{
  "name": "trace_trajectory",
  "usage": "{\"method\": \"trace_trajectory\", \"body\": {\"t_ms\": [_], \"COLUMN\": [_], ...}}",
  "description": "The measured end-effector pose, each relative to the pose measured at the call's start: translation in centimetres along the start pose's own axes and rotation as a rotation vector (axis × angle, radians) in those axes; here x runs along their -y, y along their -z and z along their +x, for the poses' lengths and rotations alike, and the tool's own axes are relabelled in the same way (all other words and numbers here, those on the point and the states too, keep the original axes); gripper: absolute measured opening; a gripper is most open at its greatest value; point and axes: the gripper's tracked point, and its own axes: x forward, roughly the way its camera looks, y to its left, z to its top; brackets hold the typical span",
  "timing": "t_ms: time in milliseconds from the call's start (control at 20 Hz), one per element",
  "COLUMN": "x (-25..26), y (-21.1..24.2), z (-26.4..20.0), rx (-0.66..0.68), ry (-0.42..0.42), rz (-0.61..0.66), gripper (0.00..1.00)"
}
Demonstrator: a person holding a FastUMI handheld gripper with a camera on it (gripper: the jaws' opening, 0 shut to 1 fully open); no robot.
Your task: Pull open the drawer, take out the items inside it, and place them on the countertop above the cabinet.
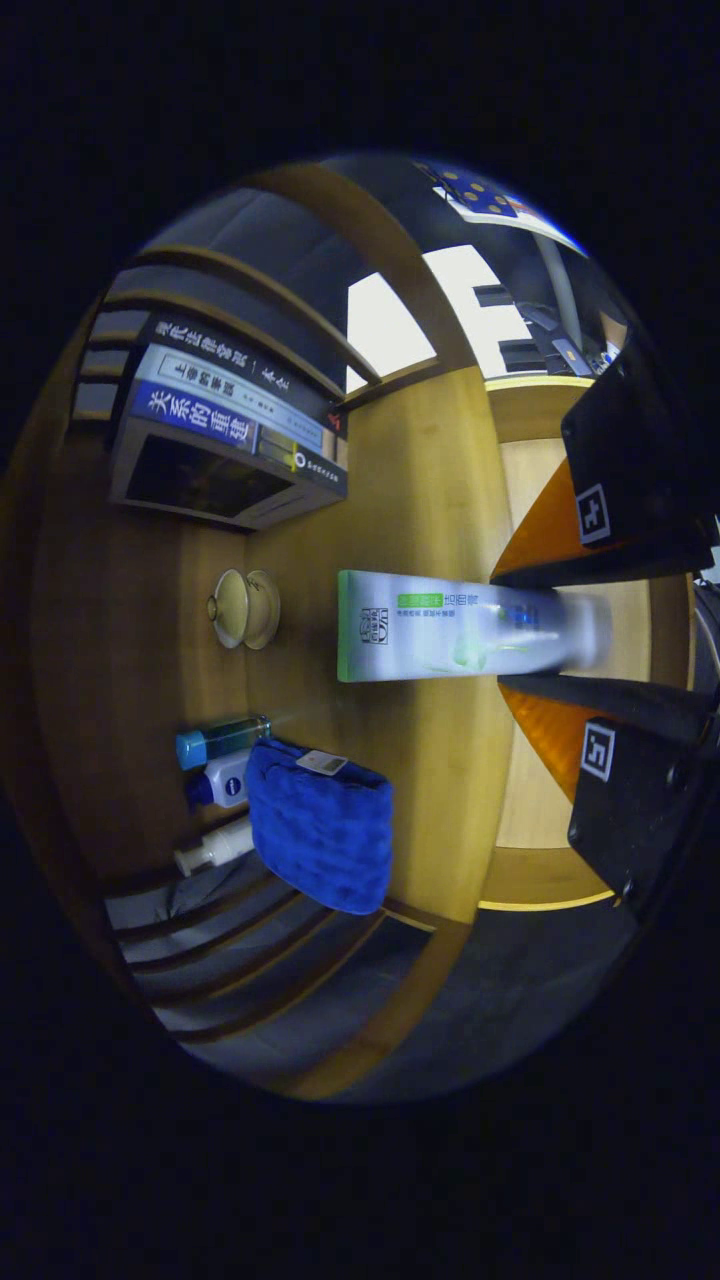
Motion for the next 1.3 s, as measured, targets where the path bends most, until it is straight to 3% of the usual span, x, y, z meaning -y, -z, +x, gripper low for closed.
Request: {"method": "trace_trajectory", "body": {"t_ms": [550,1050,1200,1300], "x": [1.0,0.1,0.6,0.6], "y": [-2.5,-2.6,-2.8,-2.9], "z": [7.1,6.6,5.6,4.5], "rx": [-0.03,-0.009,0.028,0.056], "ry": [0.051,0.038,0.065,0.072], "rz": [0.044,0.033,0.014,0.001], "gripper": [0.51,0.6,0.69,0.85]}}
